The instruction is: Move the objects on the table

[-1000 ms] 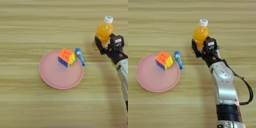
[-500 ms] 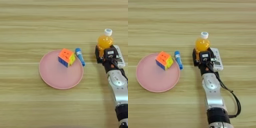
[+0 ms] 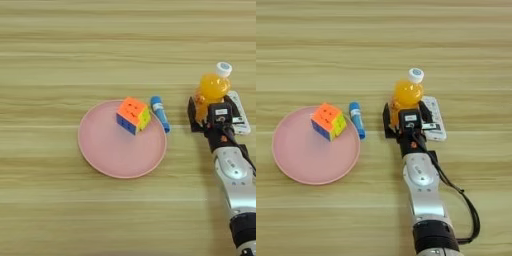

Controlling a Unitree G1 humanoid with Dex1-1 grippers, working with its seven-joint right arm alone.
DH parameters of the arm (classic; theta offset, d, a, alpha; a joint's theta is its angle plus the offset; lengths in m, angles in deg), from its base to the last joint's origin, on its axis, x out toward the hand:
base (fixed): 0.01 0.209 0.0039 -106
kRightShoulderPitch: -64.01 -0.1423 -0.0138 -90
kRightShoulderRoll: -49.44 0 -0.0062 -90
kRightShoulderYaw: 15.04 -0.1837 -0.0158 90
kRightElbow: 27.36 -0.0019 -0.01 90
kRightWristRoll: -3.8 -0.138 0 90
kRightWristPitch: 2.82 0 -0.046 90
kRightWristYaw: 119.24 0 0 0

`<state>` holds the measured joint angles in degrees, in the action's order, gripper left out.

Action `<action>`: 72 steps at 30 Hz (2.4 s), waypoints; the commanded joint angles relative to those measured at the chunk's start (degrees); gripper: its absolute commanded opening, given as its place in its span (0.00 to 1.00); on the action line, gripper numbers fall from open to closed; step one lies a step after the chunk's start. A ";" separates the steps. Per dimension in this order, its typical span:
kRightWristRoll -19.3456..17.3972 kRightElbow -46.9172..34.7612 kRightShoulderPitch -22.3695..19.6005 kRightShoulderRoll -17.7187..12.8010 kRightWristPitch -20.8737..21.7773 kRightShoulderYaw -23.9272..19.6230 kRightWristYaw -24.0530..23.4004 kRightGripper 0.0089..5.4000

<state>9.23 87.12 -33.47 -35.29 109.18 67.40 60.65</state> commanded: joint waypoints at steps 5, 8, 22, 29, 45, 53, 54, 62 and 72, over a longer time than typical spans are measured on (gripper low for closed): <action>-0.78 -3.07 -2.70 -1.00 0.66 -0.15 -0.21 0.98; -1.61 -3.58 -3.15 -0.81 0.84 -0.85 -0.66 0.99; -2.52 -10.71 -5.27 -1.63 0.03 -2.85 -2.20 0.99; -2.60 -19.12 -5.49 -1.57 -0.22 -2.78 -2.02 0.99; -5.69 -39.08 -1.51 -1.41 -0.41 6.48 8.94 0.99; -12.15 -42.40 3.24 -4.74 -4.44 14.03 22.66 0.99; -12.25 -41.96 3.86 -5.23 -5.25 14.83 24.10 0.99; -12.08 -40.53 6.32 -5.48 -10.05 17.03 28.34 0.99; -9.29 -37.93 6.13 -2.88 -14.80 17.52 25.87 0.99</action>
<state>-0.73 50.26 -24.94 -38.20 94.91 85.02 87.50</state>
